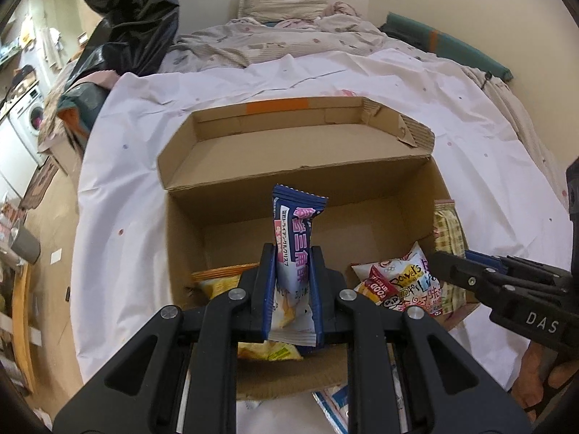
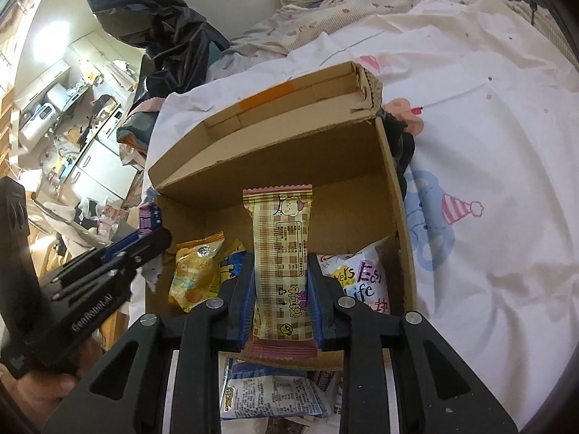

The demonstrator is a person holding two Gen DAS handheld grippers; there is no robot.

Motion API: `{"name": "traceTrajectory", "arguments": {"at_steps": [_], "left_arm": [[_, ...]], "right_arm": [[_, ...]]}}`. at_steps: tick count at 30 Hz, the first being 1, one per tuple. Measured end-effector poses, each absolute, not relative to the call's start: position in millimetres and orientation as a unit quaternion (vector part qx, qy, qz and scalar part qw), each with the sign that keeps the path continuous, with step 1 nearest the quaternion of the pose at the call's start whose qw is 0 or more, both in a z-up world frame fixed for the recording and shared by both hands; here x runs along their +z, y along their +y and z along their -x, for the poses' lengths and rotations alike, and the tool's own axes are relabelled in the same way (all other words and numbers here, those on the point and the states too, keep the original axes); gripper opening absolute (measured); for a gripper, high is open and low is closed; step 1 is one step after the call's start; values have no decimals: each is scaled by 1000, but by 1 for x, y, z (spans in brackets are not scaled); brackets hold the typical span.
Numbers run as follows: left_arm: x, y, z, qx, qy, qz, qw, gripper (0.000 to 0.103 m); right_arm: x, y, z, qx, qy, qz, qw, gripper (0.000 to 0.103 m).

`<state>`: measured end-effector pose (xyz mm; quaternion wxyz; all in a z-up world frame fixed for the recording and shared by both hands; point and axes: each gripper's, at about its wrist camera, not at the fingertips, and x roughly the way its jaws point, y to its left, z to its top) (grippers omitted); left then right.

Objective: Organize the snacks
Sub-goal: 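Lower both held bars into the box and open both grippers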

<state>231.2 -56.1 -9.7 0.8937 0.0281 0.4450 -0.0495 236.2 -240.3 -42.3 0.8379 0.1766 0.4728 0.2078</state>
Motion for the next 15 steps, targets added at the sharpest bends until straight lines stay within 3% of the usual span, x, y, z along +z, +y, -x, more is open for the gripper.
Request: {"name": "traceTrajectory", "arguments": {"at_steps": [15], "left_arm": [[-30, -50, -237, -49, 463, -12, 885, 15]], "right_arm": [[-61, -235, -243, 197, 506, -173, 822, 28]]}}
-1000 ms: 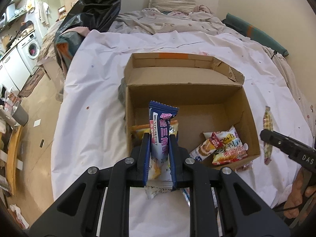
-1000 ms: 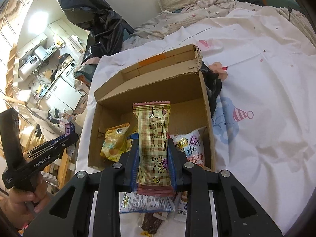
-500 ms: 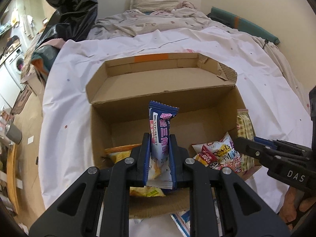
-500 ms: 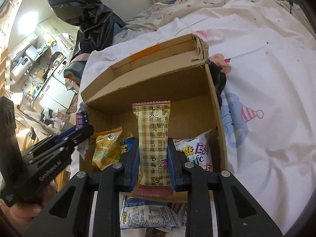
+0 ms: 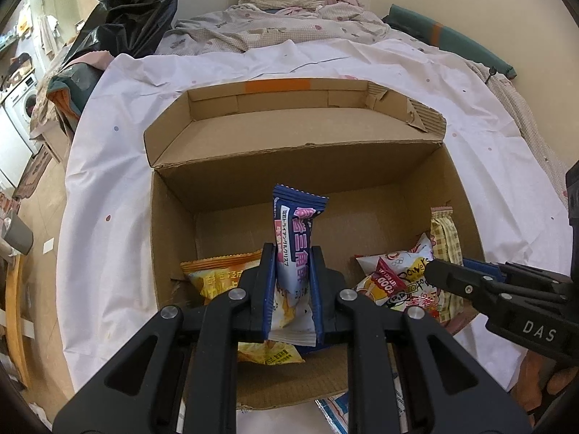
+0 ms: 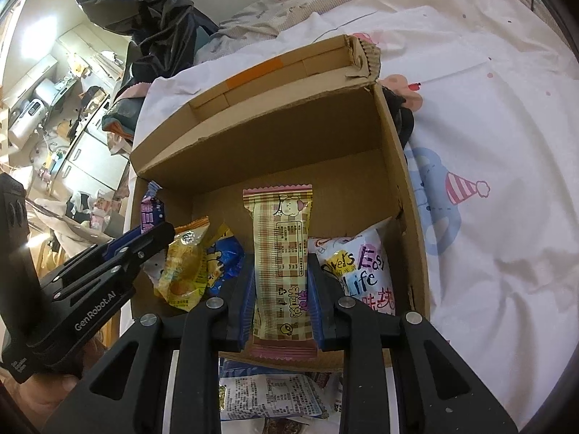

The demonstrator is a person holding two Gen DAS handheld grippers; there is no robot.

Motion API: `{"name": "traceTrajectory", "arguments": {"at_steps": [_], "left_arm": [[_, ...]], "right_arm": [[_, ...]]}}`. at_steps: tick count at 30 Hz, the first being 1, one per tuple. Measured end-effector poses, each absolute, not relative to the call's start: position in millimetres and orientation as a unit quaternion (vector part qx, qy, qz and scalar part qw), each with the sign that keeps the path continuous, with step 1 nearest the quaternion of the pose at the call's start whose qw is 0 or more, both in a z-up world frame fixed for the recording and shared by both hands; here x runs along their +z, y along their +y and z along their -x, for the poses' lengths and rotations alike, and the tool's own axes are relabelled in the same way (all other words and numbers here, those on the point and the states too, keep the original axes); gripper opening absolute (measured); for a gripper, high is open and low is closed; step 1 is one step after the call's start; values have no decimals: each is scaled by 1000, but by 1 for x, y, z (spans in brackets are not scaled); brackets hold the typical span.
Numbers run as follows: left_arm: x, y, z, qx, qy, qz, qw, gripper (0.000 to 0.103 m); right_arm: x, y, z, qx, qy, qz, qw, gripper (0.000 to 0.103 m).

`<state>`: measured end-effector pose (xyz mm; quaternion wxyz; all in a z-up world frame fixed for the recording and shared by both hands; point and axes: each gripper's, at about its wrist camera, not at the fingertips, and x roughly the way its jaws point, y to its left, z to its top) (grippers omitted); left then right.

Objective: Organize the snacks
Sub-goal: 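Lower both held bars into the box and open both grippers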

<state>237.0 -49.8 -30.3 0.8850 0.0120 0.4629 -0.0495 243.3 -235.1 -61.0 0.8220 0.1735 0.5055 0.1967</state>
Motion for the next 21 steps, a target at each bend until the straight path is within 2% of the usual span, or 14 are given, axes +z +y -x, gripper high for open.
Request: {"name": "traceTrajectory", "arguments": {"at_steps": [12, 16, 17, 18, 19, 20, 21], "left_arm": [[-29, -51, -234, -44, 461, -17, 886, 15], [-30, -50, -233, -41, 466, -15, 884, 19], [-30, -49, -233, -42, 468, -12, 883, 27], [-31, -48, -233, -45, 470, -6, 881, 44], [-31, -47, -233, -45, 471, -2, 881, 54], [-31, -46, -232, -43, 472, 2, 881, 73], [-31, -45, -232, -40, 470, 5, 881, 83]], "right_arm": [[-63, -239, -245, 196, 508, -185, 818, 30], [-64, -241, -245, 197, 507, -195, 816, 31], [-63, -241, -246, 195, 507, -195, 816, 33], [-64, -242, -246, 192, 509, -195, 816, 41], [-64, -244, -246, 191, 509, -202, 815, 59], [-63, -245, -246, 190, 507, -207, 815, 67], [-63, -247, -245, 185, 504, -210, 817, 76]]}}
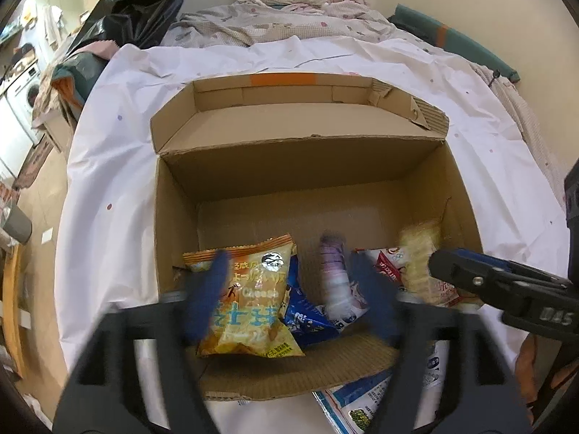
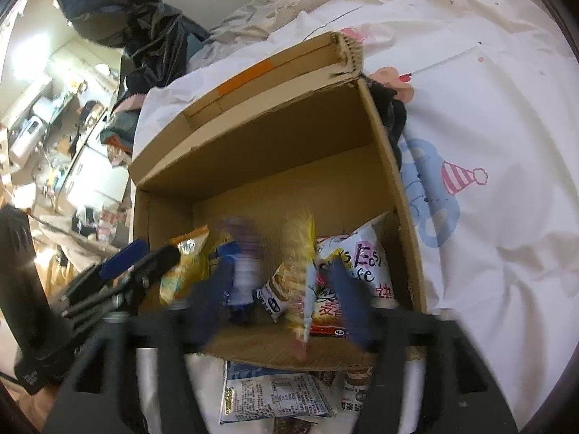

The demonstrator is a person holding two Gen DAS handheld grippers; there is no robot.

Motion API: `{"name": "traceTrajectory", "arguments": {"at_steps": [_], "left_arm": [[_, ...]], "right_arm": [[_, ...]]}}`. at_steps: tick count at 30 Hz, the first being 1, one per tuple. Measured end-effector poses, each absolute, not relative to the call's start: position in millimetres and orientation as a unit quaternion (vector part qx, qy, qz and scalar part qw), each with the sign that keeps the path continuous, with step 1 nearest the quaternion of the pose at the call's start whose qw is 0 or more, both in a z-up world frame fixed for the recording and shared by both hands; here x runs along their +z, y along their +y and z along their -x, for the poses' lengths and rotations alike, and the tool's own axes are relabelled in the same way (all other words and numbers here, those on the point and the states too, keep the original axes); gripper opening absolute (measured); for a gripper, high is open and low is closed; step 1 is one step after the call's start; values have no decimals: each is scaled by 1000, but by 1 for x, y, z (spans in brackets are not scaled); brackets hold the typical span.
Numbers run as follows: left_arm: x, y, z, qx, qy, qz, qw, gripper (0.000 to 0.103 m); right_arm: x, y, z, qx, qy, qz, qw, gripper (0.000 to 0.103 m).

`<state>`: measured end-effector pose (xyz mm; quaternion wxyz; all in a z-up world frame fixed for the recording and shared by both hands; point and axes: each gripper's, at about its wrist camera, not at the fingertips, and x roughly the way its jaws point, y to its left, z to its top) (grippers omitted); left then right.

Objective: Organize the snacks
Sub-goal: 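Lower both held bars into the box and open both grippers, then grasp the blue-and-white chip bag on the sheet with the left gripper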

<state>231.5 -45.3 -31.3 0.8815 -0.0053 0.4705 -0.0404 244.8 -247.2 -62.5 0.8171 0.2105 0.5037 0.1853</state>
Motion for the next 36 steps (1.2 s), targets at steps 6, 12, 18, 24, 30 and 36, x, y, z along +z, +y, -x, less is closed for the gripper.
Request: {"name": "traceTrajectory", "arguments": {"at_steps": [6, 12, 18, 24, 30, 36], "left_arm": [[-30, -44, -231, -43, 468, 7, 882, 85], [-27, -42, -230, -43, 460, 10, 887, 85], [-20, -36, -219, -39, 452, 9, 891, 85], [-15, -23, -200, -34, 449, 5, 893, 85], [-10, -8, -178, -27, 447, 26, 894, 85], [-14, 3, -159, -29, 459, 62, 886, 85]], "right_arm": [[-59, -251, -243, 182, 495, -213, 823, 76], [-58, -251, -244, 183, 495, -208, 824, 76], [-51, -255, -241, 182, 486, -220, 826, 76], [-44, -263, -226, 179, 482, -233, 825, 76], [-38, -268, -211, 174, 481, -239, 825, 76], [-33, -278, -192, 165, 476, -247, 828, 77]]}}
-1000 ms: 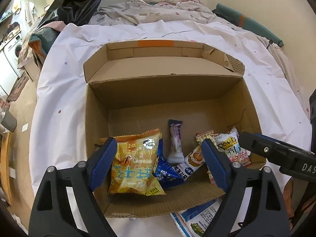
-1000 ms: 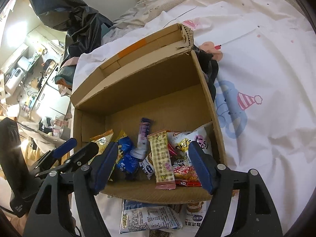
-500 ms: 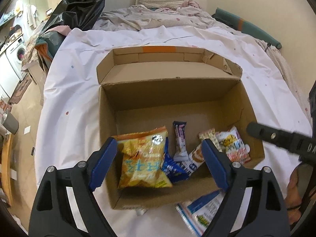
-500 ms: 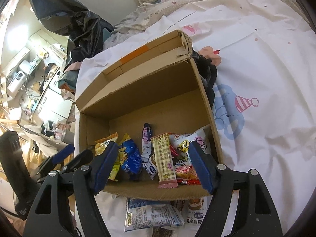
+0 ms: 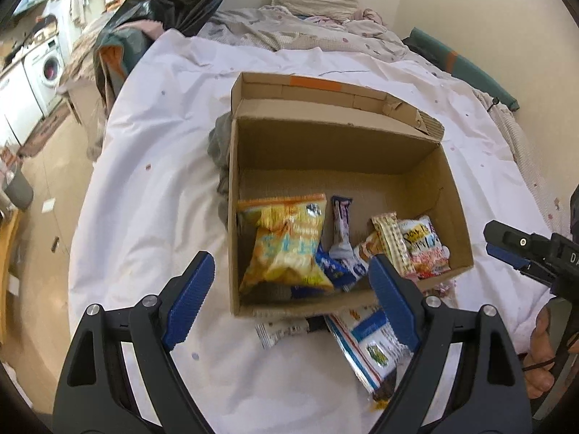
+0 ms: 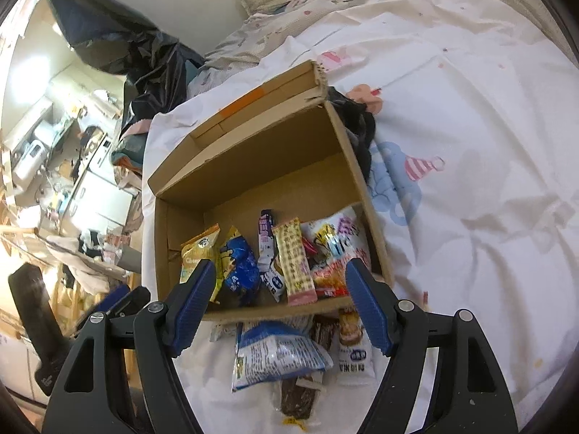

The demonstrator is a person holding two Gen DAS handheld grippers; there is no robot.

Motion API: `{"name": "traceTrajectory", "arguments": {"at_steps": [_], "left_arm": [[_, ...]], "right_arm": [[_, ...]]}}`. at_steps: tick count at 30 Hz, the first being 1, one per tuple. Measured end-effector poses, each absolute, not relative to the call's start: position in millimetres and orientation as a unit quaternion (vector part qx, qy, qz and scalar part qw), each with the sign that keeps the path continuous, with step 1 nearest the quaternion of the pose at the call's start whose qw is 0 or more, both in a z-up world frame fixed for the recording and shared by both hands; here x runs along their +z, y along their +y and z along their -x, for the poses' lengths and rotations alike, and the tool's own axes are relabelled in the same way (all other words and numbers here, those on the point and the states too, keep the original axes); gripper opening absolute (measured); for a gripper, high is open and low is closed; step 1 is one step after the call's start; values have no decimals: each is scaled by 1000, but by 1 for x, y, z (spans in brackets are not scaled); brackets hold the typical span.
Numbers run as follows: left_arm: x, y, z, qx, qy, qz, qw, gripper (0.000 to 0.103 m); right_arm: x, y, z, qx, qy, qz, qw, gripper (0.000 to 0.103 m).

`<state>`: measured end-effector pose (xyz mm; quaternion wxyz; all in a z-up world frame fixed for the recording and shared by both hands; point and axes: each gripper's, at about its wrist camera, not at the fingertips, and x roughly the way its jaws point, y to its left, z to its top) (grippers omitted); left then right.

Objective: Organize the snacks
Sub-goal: 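Grasp the blue-and-white chip bag on the sheet with the left gripper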

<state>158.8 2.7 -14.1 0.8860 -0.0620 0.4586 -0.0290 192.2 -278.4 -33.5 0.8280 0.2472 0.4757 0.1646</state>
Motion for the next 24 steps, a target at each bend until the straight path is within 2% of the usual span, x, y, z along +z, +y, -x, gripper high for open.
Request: {"name": "traceTrajectory", "arguments": {"at_steps": [9, 17, 24], "left_arm": [[-45, -6, -144, -58, 516, 92, 850, 85], [-104, -57, -154, -87, 607, 171, 771, 85], [-131, -78, -159, -43, 614, 219, 757, 84]], "right_arm": [[-48, -298, -166, 149, 491, -273, 814, 80], [-56, -324, -156, 126, 491, -288, 812, 80], [-58, -340, -155, 123, 485, -309, 809, 80]]}}
